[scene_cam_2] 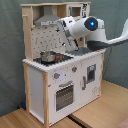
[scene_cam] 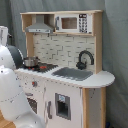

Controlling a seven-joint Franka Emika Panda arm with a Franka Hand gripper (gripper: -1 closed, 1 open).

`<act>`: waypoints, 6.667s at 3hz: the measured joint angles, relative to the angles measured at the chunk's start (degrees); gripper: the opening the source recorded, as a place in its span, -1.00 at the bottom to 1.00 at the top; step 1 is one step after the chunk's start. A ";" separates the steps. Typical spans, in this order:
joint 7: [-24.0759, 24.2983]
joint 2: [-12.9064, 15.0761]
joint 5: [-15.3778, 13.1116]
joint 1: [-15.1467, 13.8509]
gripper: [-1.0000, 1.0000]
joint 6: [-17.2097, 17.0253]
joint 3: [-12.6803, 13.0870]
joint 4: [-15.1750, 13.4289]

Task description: Play with the kitchen

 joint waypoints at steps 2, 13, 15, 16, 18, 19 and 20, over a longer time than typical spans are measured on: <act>-2.97 1.63 11.88 -2.82 1.00 -0.02 -0.01 0.03; -35.58 -12.13 59.40 -26.23 1.00 -6.02 2.36 13.07; -39.58 -17.10 64.84 -31.03 1.00 -8.76 4.19 19.98; -40.48 -17.96 66.50 -32.53 1.00 -13.20 5.40 23.55; -40.29 -18.34 67.48 -34.76 1.00 -24.37 5.55 24.78; -45.06 -19.68 67.48 -37.30 1.00 -24.88 7.32 24.80; -51.19 -19.75 67.82 -38.84 1.00 -24.44 8.68 25.13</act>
